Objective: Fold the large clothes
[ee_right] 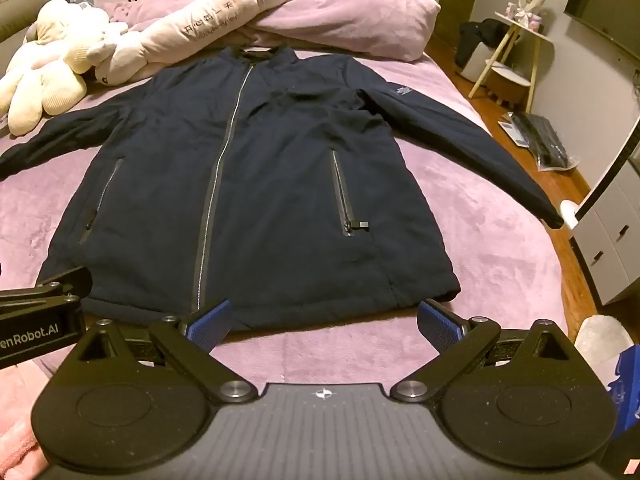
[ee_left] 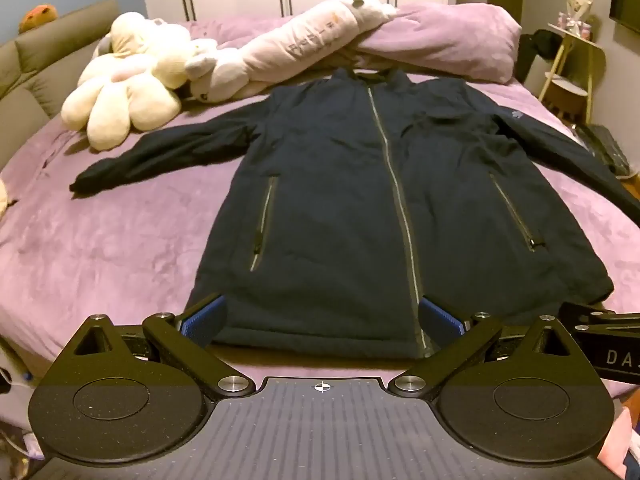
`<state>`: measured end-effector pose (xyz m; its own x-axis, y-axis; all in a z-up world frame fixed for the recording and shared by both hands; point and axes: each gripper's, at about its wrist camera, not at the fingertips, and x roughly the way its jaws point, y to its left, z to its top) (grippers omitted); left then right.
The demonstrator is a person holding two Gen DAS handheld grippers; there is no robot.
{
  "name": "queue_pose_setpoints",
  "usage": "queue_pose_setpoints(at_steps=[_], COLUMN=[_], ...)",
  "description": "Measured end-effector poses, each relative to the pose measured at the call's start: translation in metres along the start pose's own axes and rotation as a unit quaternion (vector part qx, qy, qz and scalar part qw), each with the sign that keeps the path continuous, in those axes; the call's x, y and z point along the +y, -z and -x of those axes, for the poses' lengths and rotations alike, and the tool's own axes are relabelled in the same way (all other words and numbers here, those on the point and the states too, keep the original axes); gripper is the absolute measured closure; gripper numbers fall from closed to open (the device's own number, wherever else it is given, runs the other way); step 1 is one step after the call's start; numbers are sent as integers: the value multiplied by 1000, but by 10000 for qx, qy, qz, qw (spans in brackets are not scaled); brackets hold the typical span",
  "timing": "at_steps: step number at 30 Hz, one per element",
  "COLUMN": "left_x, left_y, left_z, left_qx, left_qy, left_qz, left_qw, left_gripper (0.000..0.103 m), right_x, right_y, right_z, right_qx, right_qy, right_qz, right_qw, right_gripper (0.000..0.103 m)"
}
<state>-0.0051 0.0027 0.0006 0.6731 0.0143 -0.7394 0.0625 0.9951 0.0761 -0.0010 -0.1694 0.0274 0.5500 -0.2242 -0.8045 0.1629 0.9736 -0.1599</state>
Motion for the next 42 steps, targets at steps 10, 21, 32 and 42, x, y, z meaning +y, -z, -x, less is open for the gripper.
queue_pose_setpoints(at_steps=[10,21,32,42], left_x=[0,2,0,-1], left_y=[-1,-1,1,1], left_z=[2,2,2,2], left_qx=[29,25,15,16], left_qy=[-1,54,73,81], left_qz=[-27,-22,-32,-32], left_qw=[10000,10000,10000,10000], left_gripper=[0,0,0,0], right_x=[2,2,-1,-1], right_y=[-1,0,-2,-2], right_z=[1,2,4,4], right_qx=[-1,-6,-14,-16], right_qy=[-7,-13,-23,-25], right_qz=[-3,-4,-26,-31], right_qw=[10000,10000,10000,10000], right_gripper=[4,4,4,4])
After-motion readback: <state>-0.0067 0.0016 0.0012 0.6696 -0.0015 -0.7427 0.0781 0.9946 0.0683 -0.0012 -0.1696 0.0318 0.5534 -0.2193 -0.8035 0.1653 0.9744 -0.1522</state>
